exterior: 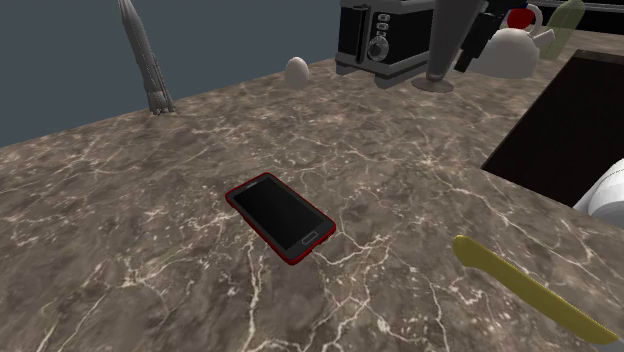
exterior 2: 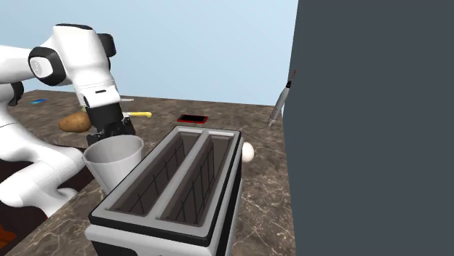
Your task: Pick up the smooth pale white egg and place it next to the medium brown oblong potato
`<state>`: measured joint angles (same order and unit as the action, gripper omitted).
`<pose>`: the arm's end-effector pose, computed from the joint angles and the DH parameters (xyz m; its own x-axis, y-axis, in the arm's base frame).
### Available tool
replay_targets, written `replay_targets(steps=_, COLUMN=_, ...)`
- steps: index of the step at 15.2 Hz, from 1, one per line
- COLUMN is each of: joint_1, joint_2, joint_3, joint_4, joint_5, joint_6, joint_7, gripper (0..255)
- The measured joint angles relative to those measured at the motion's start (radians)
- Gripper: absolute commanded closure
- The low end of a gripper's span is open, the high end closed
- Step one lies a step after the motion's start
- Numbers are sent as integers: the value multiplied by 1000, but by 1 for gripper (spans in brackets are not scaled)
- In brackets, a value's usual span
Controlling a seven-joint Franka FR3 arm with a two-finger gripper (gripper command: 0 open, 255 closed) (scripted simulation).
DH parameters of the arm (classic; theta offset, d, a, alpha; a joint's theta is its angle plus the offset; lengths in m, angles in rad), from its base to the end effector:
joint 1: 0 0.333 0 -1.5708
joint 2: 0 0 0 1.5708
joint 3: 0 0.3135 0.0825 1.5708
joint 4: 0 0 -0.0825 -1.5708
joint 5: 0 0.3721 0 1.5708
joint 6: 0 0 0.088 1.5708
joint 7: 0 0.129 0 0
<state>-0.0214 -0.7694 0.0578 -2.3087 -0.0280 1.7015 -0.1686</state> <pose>0.3182 0.0137 0.5964 0.9694 0.1969 0.1466 0.1845 -0.9783 0.0941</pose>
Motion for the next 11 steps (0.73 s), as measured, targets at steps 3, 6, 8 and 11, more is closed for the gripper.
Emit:
replay_targets(steps=3, joint_1=6, joint_2=35, joint_3=18, joint_4=19, joint_5=0, joint_6=28, joint_7=7, gripper=0)
replay_targets(steps=6, joint_1=14, joint_2=109, joint_3=45, joint_4=43, joint_5=-11, joint_6=105, joint_7=11, gripper=0)
replay_targets(steps=8, joint_1=23, joint_2=163, joint_3=78, joint_4=66, joint_5=-17, joint_6=155, joint_7=29, gripper=0)
replay_targets(steps=11, joint_1=29, joint_2=240, joint_3=119, joint_4=99, joint_5=-36, joint_6=228, joint_7=49, gripper=0)
